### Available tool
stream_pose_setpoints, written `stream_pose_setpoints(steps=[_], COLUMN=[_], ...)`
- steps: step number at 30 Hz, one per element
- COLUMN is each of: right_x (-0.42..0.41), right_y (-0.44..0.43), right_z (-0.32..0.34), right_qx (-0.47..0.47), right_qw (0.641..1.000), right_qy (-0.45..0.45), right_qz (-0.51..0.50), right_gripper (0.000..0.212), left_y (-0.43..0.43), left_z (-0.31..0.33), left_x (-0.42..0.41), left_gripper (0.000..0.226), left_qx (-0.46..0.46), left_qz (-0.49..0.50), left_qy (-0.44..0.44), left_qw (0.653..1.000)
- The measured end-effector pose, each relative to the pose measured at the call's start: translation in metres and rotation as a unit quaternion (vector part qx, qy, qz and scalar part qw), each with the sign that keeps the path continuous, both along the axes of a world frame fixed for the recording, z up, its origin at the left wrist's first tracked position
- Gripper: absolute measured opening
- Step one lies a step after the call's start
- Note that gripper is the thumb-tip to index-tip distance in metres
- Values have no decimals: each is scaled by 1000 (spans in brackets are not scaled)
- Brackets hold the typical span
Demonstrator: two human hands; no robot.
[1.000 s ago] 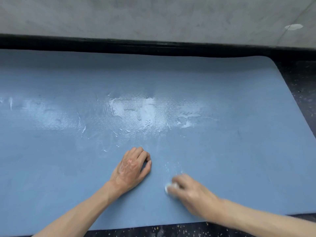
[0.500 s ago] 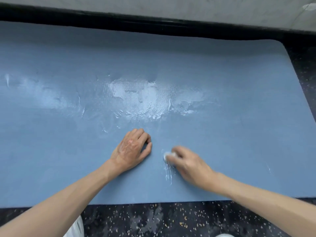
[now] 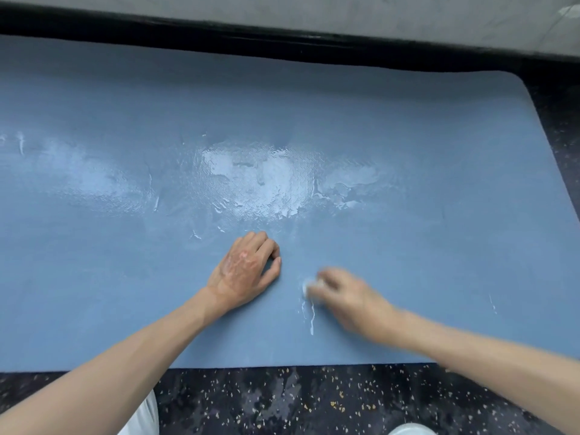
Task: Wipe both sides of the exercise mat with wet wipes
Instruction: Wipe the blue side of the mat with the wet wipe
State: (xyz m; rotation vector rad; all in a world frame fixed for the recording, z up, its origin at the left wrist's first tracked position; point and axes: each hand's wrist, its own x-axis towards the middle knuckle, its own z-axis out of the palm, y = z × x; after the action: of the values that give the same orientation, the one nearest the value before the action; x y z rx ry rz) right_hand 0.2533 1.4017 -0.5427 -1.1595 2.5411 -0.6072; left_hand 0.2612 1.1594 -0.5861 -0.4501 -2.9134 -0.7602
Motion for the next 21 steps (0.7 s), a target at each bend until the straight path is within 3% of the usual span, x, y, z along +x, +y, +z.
stream_pose_setpoints(steps=[2, 4, 6, 8, 11, 13, 17, 19, 21], right_x=[35, 25, -17, -74, -136, -135, -54, -42, -74], right_y=[16, 20, -2, -25, -42, -46, -18, -3, -3], right_z=[5, 1, 5, 1, -4, -7, -10, -6, -11], right_qx=[15, 18, 4, 3, 13, 2, -18, -6, -11], right_qw=[992, 989, 995, 997, 985, 984, 999, 994, 994], right_qy=[-31, -47, 23, 77, 99, 95, 43, 44, 55], right_qz=[124, 140, 99, 24, -142, -148, -11, 98, 94], right_gripper=[15, 15, 28, 22, 10, 8, 29, 8, 5], left_y=[0, 1, 1, 1, -3, -7, -11, -10, -8], left_z=[-1, -1, -1, -1, 0, 2, 6, 8, 10], left_x=[0, 0, -1, -2, -7, -17, -54, -81, -111], left_gripper=[16, 17, 17, 17, 16, 16, 16, 19, 22], left_qx=[0, -2, -5, -8, -15, -27, -10, -5, -10], left_qz=[-3, -7, -10, -12, -35, -54, -11, 12, 29], left_qy=[5, 9, 9, 9, 10, 20, 49, 61, 68], left_qw=[1000, 1000, 1000, 1000, 999, 998, 999, 998, 997])
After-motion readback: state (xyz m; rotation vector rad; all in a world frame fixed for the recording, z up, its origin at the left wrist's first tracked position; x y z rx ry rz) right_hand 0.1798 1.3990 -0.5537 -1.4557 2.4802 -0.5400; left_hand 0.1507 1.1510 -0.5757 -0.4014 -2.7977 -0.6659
